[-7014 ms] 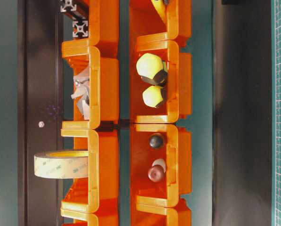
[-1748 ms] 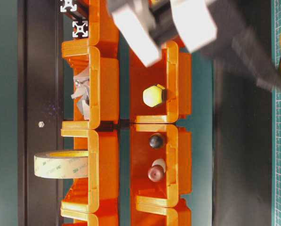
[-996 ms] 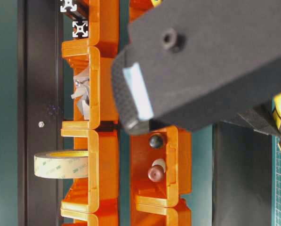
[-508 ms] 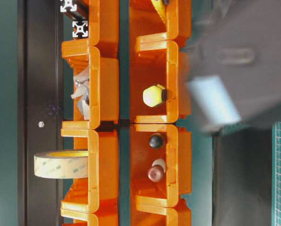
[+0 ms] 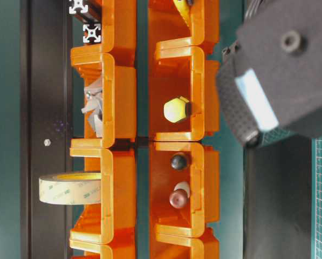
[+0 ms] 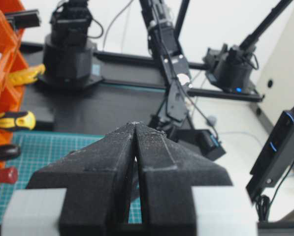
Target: Pick screwdriver from container rack with right arm.
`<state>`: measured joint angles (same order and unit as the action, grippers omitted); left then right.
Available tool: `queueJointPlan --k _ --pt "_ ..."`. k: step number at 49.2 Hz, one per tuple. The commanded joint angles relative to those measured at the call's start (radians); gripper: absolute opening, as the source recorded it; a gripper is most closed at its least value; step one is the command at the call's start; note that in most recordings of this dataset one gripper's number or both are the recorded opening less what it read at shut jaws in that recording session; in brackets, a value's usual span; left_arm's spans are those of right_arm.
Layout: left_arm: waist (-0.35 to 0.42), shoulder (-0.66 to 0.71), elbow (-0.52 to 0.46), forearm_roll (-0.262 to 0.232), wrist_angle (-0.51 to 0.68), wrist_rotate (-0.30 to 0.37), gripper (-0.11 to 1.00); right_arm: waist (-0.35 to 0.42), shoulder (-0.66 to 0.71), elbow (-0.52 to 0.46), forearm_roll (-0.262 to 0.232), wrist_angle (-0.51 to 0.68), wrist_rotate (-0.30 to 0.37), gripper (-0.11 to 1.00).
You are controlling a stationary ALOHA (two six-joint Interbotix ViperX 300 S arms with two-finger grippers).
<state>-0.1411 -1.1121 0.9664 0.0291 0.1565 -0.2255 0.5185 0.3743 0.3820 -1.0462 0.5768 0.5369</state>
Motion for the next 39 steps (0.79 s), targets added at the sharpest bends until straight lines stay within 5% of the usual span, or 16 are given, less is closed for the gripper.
queueJointPlan --k 1,16,39 --pt "-0.003 0.005 -0.017 0.003 -0.003 -0.002 0.01 0.008 -0.025 -0.023 0.005 0.008 0.018 0.83" --pt "-0.002 0.003 -0.017 0.003 0.026 -0.002 0.01 0.029 -0.118 -0.017 0.003 0.166 0.158 0.83" --pt "-0.003 -0.008 -0.018 0.003 0.034 -0.003 0.01 0.101 -0.367 0.066 -0.002 0.178 0.31 0.83"
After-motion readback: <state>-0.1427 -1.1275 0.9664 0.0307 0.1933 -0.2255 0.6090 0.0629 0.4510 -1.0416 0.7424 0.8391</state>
